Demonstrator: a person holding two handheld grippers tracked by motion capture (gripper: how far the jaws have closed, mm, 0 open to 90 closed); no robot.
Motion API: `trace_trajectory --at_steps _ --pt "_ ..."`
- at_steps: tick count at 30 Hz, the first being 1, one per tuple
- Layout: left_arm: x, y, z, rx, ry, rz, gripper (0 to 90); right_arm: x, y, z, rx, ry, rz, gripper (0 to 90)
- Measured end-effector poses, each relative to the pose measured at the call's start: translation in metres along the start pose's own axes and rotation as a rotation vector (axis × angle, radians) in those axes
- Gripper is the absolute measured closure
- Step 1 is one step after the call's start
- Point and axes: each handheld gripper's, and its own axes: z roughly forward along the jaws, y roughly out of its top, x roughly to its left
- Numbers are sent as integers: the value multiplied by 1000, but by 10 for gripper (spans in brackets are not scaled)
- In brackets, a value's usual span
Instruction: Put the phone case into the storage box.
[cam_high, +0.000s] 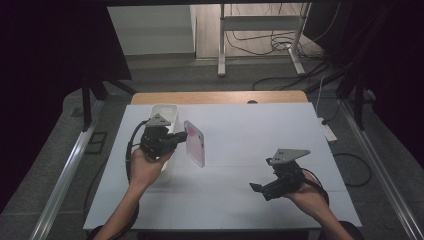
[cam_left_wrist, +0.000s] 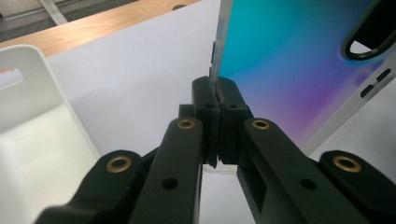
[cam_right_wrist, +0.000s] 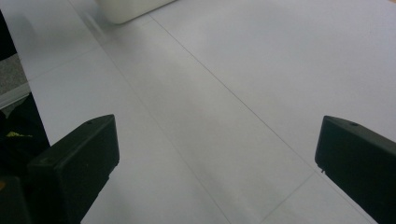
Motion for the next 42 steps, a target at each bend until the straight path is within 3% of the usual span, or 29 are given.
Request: trace_trajectory --at_steps 16,42 --pt "20 2 -9 -4 34 -40 880 -6 -19 -18 14 -37 34 0" --pt "46 12 -26 -14 87 -79 880 -25 -50 -48 -35 -127 140 0"
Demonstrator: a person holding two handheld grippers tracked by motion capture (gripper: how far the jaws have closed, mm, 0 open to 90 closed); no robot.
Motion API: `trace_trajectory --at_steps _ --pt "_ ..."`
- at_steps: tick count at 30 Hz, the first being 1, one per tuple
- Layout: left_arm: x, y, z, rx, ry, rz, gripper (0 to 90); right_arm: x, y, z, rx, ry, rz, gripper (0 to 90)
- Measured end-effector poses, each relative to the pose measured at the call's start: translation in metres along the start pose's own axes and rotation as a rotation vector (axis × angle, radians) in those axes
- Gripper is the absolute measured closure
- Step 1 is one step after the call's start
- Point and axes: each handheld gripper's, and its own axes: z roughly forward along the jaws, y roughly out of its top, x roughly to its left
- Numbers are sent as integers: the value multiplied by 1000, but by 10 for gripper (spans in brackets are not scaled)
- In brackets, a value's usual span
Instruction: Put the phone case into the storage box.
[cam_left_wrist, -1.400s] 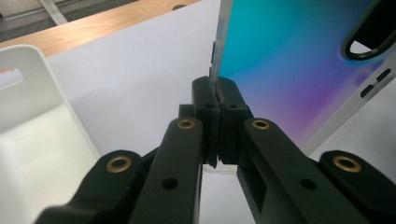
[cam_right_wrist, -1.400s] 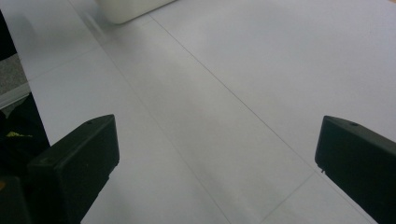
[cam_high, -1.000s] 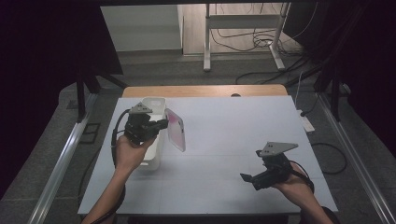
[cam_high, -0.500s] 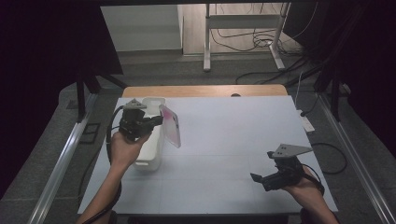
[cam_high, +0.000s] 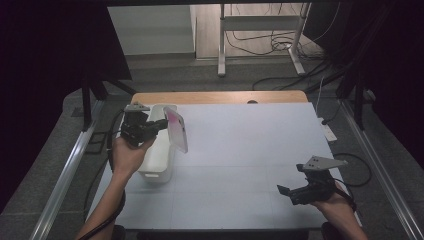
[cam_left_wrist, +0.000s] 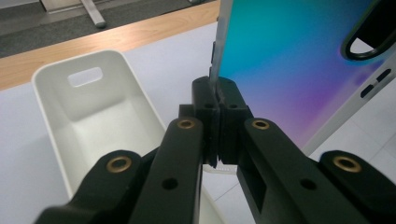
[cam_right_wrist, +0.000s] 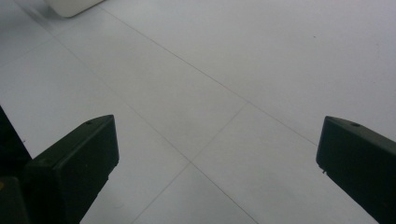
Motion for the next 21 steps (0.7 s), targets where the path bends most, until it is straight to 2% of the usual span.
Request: trace_trajectory --at_steps 8,21 --pt "11 4 -5 -6 24 -14 880 -8 -8 -10 2 -55 36 0" --pt "24 10 -9 -5 71 -26 880 -15 -19 -22 8 -97 71 0"
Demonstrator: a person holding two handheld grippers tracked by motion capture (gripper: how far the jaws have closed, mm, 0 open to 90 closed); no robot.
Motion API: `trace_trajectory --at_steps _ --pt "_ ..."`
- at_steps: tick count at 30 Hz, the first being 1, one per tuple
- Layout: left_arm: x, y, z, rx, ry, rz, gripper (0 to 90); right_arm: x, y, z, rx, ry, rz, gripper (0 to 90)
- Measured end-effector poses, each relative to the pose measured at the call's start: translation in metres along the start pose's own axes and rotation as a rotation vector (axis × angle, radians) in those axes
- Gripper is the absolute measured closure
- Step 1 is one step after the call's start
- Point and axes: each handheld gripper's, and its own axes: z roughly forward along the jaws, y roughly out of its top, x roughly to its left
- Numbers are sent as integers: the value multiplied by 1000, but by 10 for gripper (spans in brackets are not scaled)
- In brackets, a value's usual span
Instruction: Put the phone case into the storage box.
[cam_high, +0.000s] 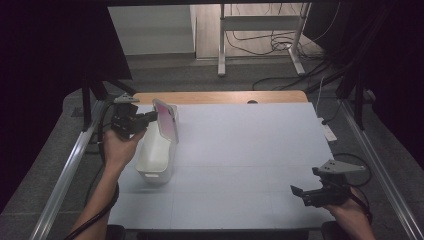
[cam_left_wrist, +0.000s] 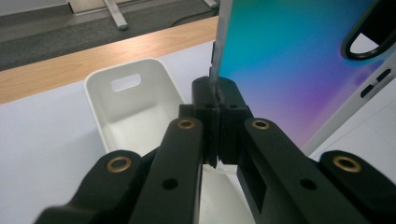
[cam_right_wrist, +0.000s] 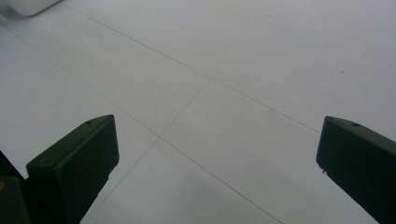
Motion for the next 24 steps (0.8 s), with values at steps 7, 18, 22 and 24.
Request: trace_trajectory --at_steps 7,18,22,24 --pt "9 2 0 1 23 -13 880 -5 -5 -7 -10 -19 21 0" --pt "23 7 3 2 55 -37 880 -5 -6 -9 -11 -28 25 0" --pt "27 9 6 -1 66 -48 880 -5 -6 -10 -14 -30 27 0" --pt "30 10 7 -1 71 -53 880 -5 -6 -10 -13 -30 28 0"
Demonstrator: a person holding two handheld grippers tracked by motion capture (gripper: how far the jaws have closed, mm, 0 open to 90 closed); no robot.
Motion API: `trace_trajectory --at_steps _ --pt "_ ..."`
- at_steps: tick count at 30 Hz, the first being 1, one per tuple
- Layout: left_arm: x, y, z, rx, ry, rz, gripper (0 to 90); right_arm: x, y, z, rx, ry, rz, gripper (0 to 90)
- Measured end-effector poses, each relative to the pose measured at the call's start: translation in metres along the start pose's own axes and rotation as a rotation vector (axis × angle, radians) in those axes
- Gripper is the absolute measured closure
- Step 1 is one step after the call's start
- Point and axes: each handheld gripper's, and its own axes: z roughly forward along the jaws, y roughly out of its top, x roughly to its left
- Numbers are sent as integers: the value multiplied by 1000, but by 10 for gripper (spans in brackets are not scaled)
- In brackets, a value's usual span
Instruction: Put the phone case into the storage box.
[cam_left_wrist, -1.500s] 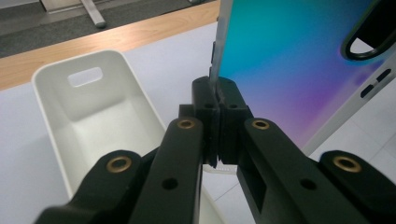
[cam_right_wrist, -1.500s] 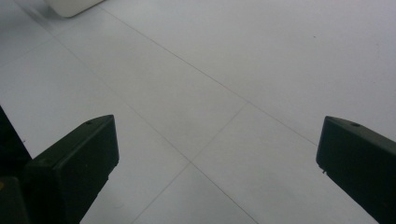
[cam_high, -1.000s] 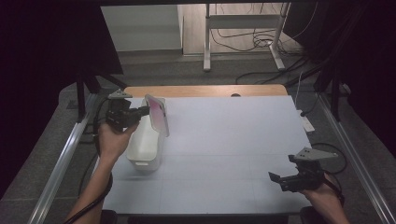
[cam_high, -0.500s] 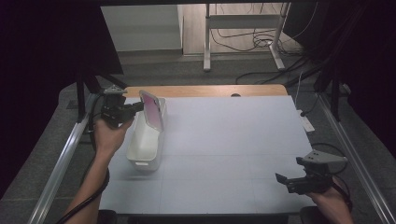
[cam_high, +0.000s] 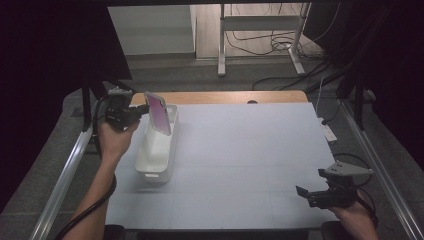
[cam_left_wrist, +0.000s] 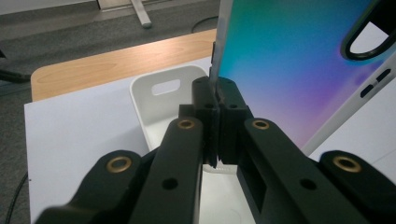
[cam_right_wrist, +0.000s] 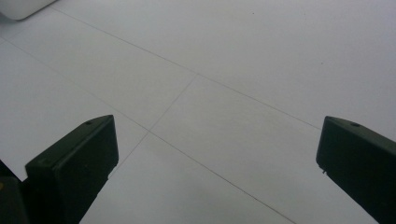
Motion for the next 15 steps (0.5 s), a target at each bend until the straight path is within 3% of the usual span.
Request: trace_trajectory --at_steps 15 --pt "14 6 13 -5 43 -43 880 1 0 1 13 -1 -4 0"
